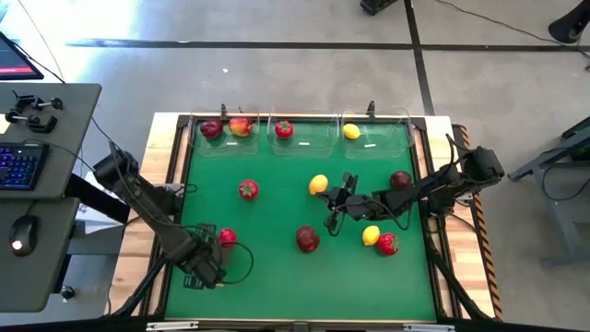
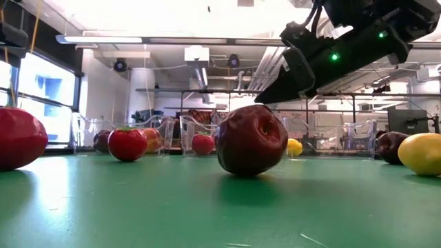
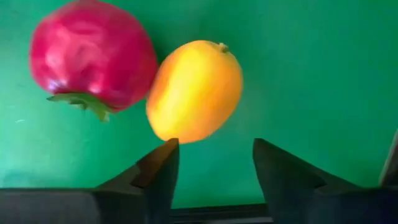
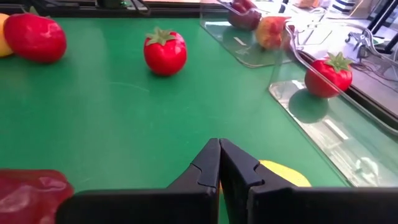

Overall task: Sort produce into baskets
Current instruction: Put the bottom left lemon into the right transparent bin

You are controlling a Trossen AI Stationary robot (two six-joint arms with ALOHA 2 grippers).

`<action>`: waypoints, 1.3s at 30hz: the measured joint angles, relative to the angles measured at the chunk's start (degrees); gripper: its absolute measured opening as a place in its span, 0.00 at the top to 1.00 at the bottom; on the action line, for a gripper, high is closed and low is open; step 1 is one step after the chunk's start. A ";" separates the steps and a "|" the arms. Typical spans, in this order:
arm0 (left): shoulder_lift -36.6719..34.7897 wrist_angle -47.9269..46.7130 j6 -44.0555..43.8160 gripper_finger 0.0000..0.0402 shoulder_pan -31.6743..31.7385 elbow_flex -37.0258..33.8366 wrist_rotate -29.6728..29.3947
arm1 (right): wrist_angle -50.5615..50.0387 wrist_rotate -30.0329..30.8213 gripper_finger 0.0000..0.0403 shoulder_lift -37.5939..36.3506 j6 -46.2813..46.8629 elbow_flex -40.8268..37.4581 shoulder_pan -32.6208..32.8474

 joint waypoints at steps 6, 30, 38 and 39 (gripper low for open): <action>0.00 -0.61 0.04 0.40 0.02 0.00 -5.42 | 0.00 0.02 1.00 0.00 0.00 0.00 0.35; 6.98 -0.08 10.25 0.36 -3.26 -0.11 -7.16 | -2.16 0.09 1.00 0.00 1.49 0.04 0.33; 11.45 -0.45 11.64 0.36 -3.30 -0.11 -7.14 | -2.16 0.11 1.00 0.00 1.51 0.04 0.33; 11.88 -0.44 11.76 0.36 -3.30 -0.11 -7.10 | -2.16 0.11 1.00 0.02 1.51 0.04 0.33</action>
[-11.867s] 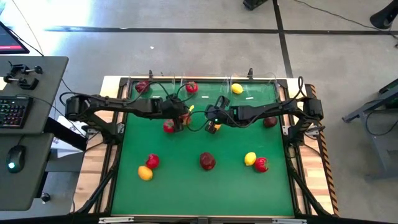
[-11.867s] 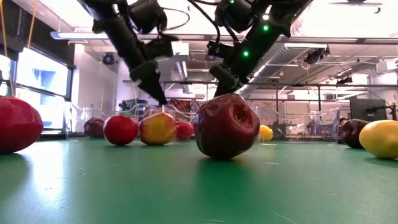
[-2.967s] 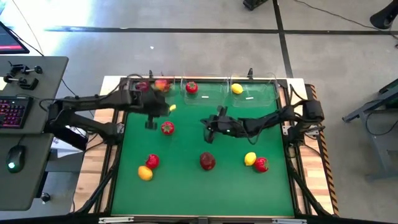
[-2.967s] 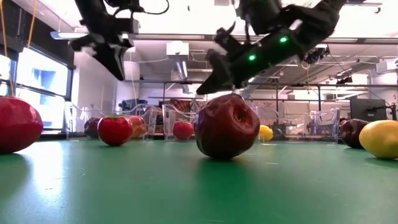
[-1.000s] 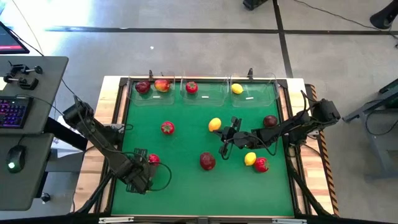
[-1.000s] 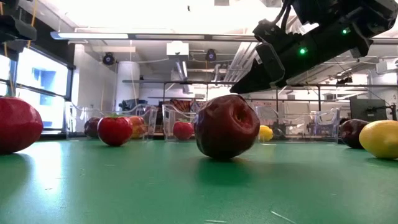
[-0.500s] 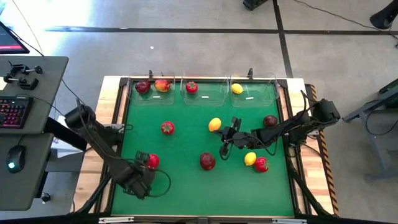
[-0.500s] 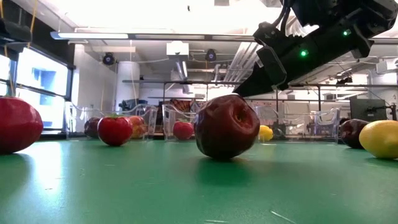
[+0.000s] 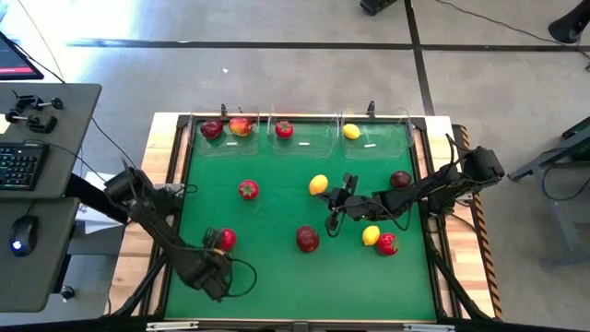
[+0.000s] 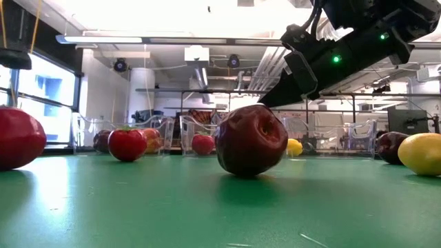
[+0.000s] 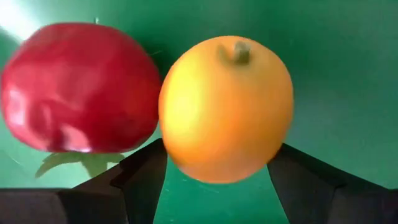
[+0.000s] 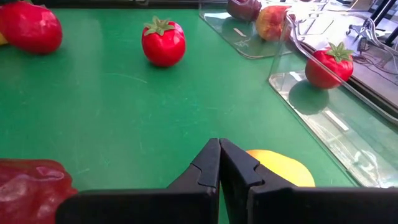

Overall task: Sort produce into baskets
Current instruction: Put the bottom left lemon into the right transparent bin

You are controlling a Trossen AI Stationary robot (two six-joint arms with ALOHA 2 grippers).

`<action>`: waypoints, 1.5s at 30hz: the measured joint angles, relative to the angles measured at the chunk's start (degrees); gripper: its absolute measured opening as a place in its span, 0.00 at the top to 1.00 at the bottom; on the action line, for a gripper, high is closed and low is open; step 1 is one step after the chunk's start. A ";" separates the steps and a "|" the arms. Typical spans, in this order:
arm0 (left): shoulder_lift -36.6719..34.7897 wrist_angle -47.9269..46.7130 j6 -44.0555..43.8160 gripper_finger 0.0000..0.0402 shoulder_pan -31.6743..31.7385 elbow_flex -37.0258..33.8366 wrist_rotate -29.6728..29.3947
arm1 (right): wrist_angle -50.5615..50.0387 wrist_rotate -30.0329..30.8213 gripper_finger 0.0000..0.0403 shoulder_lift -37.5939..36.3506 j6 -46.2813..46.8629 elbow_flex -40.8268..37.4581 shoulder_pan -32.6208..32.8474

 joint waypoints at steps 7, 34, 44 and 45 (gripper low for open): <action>1.30 0.41 -0.75 0.37 0.02 0.00 -0.01 | 0.00 0.00 1.00 -0.02 0.00 0.00 0.00; -8.12 -2.99 -9.42 0.52 2.25 6.29 -1.72 | 0.90 -6.21 1.00 -0.02 -5.20 0.00 0.44; -17.94 5.93 7.61 0.52 13.43 6.29 -17.33 | 5.27 -10.43 1.00 0.00 -5.79 0.00 0.18; -18.59 7.46 10.68 0.52 15.04 6.29 -18.07 | 5.25 -10.46 1.00 0.00 -5.77 0.00 0.02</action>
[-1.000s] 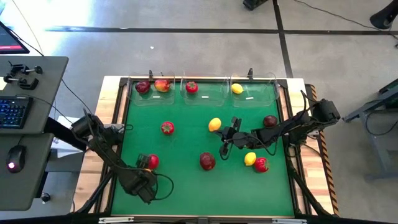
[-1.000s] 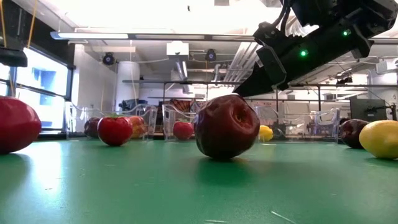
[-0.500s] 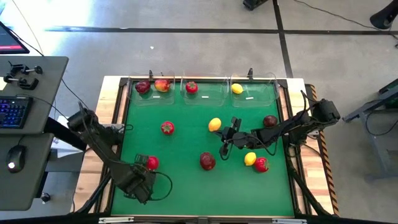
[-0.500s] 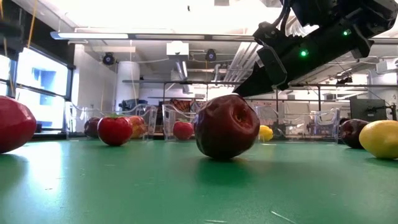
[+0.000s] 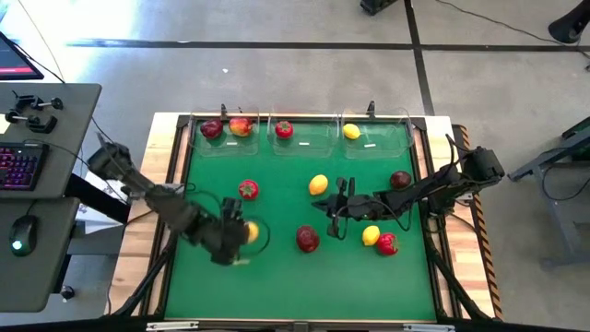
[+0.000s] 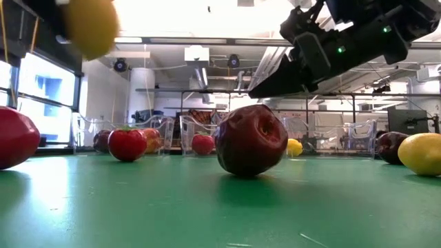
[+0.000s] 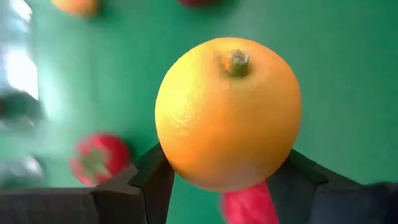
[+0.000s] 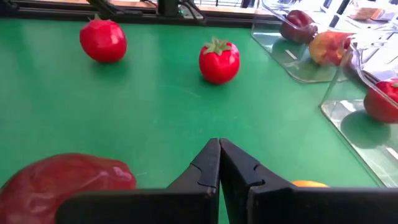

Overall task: Sort produce into baskets
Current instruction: Put the bottom left lemon into the right transparent bin

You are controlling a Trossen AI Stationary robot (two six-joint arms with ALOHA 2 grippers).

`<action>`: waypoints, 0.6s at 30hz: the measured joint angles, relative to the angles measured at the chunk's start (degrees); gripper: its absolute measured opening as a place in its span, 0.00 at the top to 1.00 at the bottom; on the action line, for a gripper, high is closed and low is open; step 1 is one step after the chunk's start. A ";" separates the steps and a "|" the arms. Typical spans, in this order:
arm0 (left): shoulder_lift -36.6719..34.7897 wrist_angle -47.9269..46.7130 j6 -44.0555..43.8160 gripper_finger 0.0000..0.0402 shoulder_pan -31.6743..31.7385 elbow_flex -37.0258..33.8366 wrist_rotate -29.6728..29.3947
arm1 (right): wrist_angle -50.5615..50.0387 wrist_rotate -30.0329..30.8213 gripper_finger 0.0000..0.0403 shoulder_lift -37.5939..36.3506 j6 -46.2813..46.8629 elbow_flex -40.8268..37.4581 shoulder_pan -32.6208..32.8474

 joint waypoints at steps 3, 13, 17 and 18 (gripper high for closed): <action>-1.46 6.08 9.77 0.52 5.16 -0.29 -0.87 | -0.02 -0.09 1.00 0.00 0.12 0.00 -0.47; -2.56 31.41 29.72 0.52 22.23 -9.73 15.05 | 0.02 0.64 1.00 0.00 -0.06 0.00 -2.61; -2.56 42.34 32.52 0.52 26.87 -14.03 20.17 | 0.07 2.76 1.00 0.00 -0.92 0.00 -2.85; -2.56 44.99 33.12 0.52 27.92 -15.08 21.49 | 0.30 2.88 1.00 0.00 -0.92 0.00 -2.91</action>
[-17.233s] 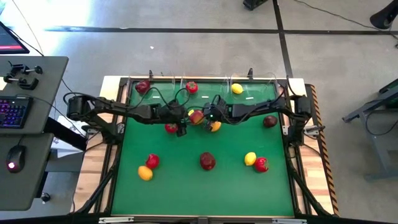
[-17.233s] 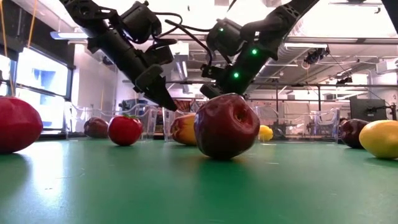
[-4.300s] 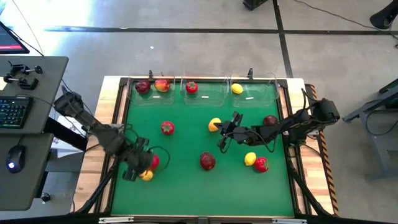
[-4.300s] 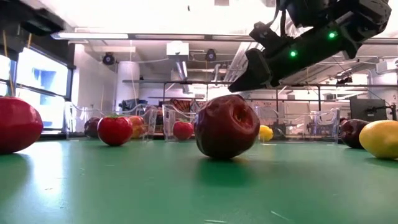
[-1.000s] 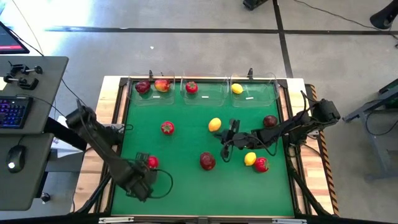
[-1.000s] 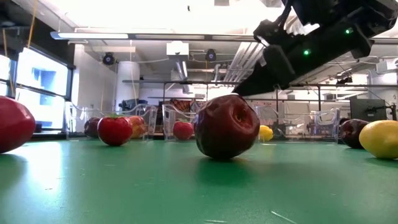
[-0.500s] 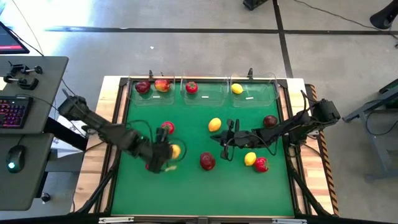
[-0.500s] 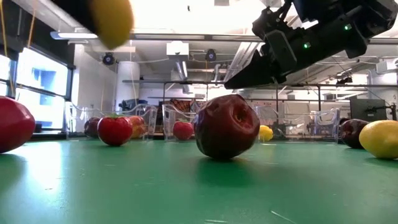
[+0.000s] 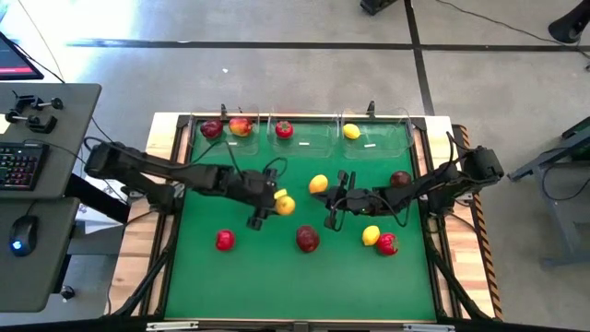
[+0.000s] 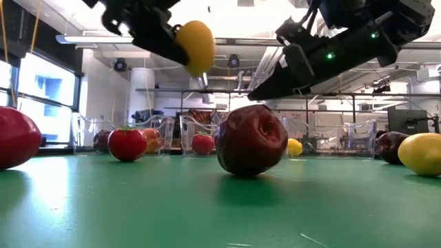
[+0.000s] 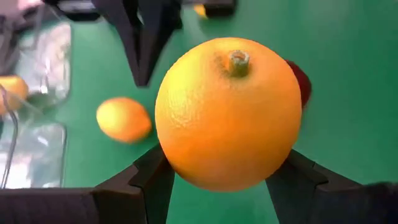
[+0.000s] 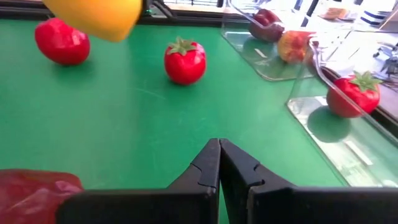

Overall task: Sort produce into baskets
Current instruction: Put the bottom left lemon into the right transparent bin

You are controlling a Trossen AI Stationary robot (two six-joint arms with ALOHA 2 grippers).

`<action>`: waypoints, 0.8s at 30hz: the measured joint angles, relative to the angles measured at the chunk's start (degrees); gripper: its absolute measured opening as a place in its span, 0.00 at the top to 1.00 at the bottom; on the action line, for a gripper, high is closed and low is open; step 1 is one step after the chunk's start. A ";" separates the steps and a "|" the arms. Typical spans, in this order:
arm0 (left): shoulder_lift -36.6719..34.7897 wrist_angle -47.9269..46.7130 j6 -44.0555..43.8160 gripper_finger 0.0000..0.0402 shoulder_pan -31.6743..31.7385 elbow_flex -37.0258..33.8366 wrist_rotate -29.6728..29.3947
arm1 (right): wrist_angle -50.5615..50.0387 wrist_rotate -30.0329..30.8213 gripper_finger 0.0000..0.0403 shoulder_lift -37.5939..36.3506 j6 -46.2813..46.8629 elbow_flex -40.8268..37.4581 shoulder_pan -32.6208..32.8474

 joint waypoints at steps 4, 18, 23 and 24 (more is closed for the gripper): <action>-0.02 10.11 1.99 0.52 4.01 -4.38 4.95 | 1.68 -0.04 1.00 0.00 -1.11 0.00 -0.32; 0.00 28.86 6.64 0.52 14.14 -9.33 9.17 | 4.34 -0.06 1.00 0.00 -6.56 0.00 -6.87; -0.02 29.79 6.12 0.52 14.90 -9.33 6.28 | 7.66 -0.06 1.00 0.00 -6.67 0.00 -8.96; -0.02 30.05 6.10 0.52 14.90 -9.33 6.15 | 8.39 -0.04 1.00 0.00 -6.97 0.00 -9.22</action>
